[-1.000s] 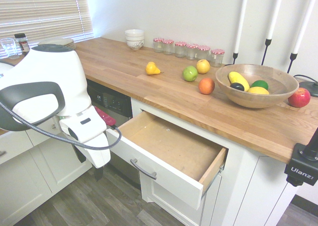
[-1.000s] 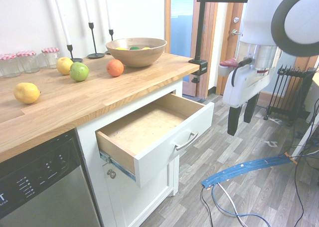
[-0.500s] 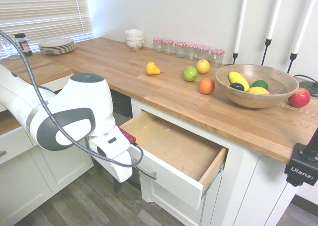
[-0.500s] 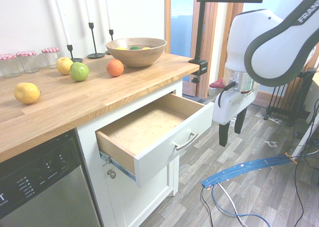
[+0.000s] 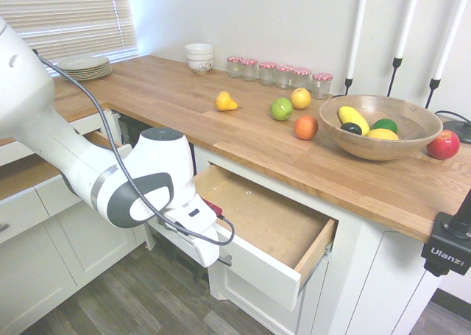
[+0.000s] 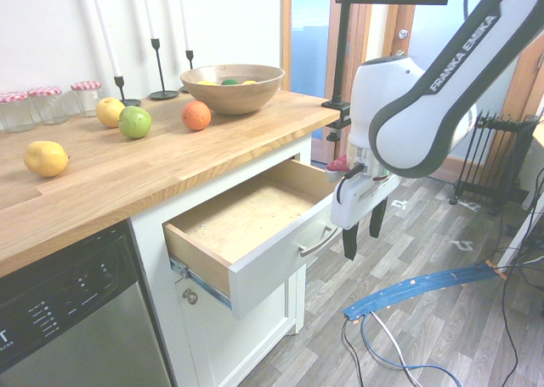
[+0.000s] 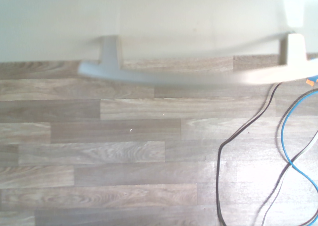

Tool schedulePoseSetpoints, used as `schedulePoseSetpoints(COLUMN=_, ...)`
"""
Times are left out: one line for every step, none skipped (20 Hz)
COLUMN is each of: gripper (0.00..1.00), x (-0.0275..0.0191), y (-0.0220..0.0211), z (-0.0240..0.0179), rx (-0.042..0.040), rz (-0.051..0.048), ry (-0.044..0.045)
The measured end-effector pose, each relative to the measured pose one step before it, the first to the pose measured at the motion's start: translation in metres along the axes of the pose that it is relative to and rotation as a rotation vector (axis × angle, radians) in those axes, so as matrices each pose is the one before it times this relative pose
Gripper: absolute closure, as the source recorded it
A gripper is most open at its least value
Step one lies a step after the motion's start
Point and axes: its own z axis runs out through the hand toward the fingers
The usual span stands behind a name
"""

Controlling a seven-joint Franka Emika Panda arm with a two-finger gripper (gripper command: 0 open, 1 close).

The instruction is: Close the drawer

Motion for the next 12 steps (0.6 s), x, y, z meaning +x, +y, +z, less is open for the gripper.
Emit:
schedulePoseSetpoints(gripper=0.0, x=0.00199, y=-0.00323, z=0.00785, rx=-0.00366, rz=-0.00206, ry=0.00028)
schedulePoseSetpoints(gripper=0.0, x=0.00157, y=-0.00294, z=0.00744, rx=-0.00488, rz=-0.0014, ry=-0.00112)
schedulePoseSetpoints(gripper=0.0, x=0.00124, y=-0.00234, z=0.00705, rx=-0.00516, rz=-0.00049, ry=-0.0022)
schedulePoseSetpoints(gripper=0.0, x=0.00132, y=-0.00175, z=0.00606, rx=-0.00453, rz=0.00057, ry=-0.00201)
schedulePoseSetpoints(gripper=0.0, x=0.00138, y=-0.00089, z=0.00547, rx=-0.00364, rz=0.00198, ry=-0.00175)
schedulePoseSetpoints(gripper=0.0, x=0.00186, y=-0.00025, z=0.00485, rx=-0.00314, rz=0.00366, ry=-0.00162)
schedulePoseSetpoints(gripper=0.0, x=0.0018, y=0.00047, z=0.00492, rx=-0.0028, rz=0.00476, ry=-0.00341)
schedulePoseSetpoints(gripper=0.0, x=0.00172, y=0.00045, z=0.00451, rx=-0.00026, rz=0.00167, ry=-0.00513)
schedulePoseSetpoints(gripper=0.0, x=0.00119, y=0.00009, z=0.00401, rx=-0.0002, rz=-0.00103, ry=-0.0047)
schedulePoseSetpoints(gripper=1.0, x=0.0011, y=-0.00078, z=0.00328, rx=0.00013, rz=-0.00111, ry=-0.00344)
schedulePoseSetpoints(gripper=1.0, x=0.00071, y=-0.00078, z=0.00253, rx=-0.00025, rz=-0.00338, ry=-0.00155)
schedulePoseSetpoints(gripper=1.0, x=0.00054, y=-0.0009, z=0.00153, rx=0.00122, rz=-0.0041, ry=-0.00038)
